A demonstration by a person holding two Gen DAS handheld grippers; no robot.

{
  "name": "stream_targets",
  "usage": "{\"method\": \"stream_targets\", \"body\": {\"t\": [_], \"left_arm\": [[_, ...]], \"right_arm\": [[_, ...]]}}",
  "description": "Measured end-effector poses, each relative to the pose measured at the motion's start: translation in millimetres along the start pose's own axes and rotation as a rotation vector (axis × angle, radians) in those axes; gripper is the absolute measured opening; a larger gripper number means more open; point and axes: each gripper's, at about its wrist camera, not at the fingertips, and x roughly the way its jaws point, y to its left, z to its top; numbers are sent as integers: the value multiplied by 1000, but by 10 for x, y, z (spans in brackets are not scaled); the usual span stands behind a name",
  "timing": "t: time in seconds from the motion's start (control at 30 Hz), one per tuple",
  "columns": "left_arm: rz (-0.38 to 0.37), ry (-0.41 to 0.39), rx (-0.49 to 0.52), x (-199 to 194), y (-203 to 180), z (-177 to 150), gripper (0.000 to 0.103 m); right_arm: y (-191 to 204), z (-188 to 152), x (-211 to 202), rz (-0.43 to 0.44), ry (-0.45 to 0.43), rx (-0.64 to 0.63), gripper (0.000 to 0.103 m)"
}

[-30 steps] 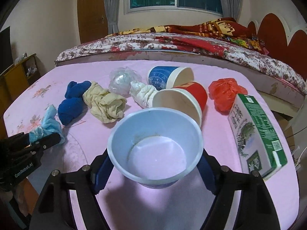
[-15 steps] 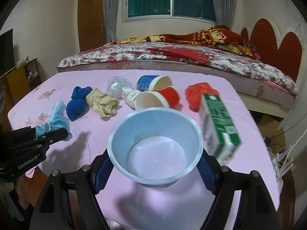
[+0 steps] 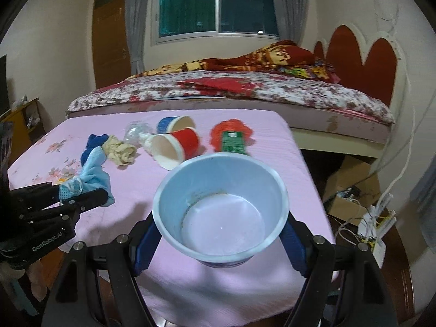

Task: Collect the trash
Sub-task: 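Carry the light-blue sock and blue paper cup over the black bin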

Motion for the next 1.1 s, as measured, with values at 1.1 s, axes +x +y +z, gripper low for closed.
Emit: {"method": "stream_targets", "body": {"t": [1.1], "left_arm": [[-361, 84, 277, 24, -1910, -294, 25]], "right_arm": [[-1611, -1050, -980, -259, 79, 230, 80]]}}
